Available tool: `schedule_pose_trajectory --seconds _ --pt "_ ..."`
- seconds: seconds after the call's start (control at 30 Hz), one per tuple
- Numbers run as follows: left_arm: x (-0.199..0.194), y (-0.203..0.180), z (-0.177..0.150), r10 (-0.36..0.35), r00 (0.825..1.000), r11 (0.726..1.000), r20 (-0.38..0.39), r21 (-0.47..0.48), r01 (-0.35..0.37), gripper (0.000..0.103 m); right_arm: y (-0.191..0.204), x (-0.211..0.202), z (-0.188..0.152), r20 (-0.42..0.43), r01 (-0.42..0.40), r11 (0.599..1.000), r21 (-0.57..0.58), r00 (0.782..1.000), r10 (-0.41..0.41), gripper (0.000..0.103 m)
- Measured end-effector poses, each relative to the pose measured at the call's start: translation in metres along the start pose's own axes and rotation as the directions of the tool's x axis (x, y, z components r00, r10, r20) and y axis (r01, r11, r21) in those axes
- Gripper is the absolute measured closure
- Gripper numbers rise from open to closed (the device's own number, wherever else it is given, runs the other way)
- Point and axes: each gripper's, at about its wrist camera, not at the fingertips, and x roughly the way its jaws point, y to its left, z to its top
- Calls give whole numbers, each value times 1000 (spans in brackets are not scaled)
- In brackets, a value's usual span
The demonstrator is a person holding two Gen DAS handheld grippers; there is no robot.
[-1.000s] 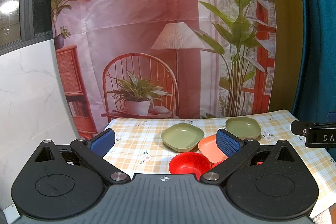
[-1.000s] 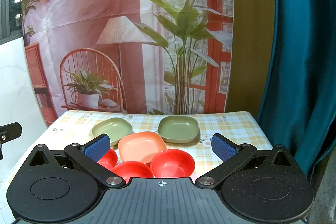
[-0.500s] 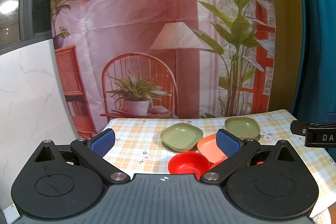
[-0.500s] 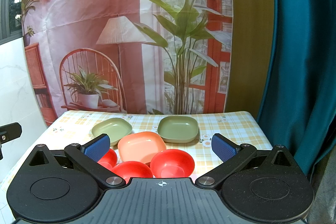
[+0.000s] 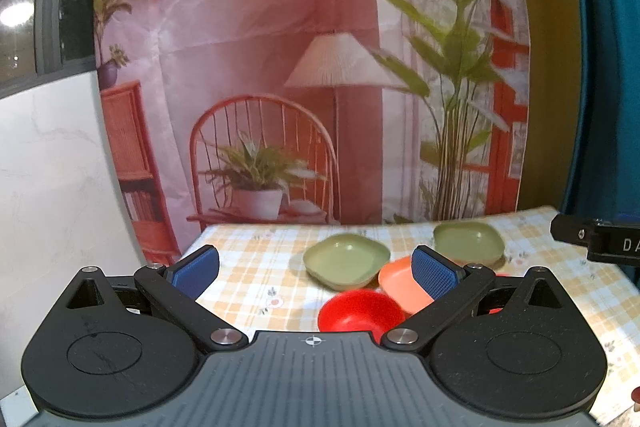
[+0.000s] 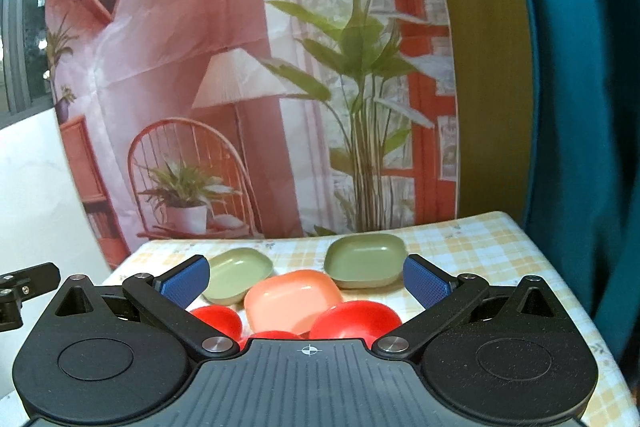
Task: Organize plates and bowls
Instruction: 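Move both grippers down toward the rim of a red bowl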
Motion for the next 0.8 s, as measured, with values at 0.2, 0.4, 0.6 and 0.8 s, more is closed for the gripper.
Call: schedule_pose_trajectory --seconds 0.2,0.4,0.6,0.8 --pt "32 -4 -14 13 999 999 -34 39 -12 0 8 35 -17 -47 -1 993 -116 999 -4 0" --pt "63 -2 -30 6 995 998 -103 55 -1 0 15 63 -29 -103 -46 990 -131 994 33 0" --pt "84 -3 -45 19 993 997 -120 82 -9 0 17 80 -42 -96 -15 985 -174 995 -2 0" --pt "103 5 -53 4 984 999 -180 43 4 0 18 86 -60 -78 22 972 -233 996 -41 0"
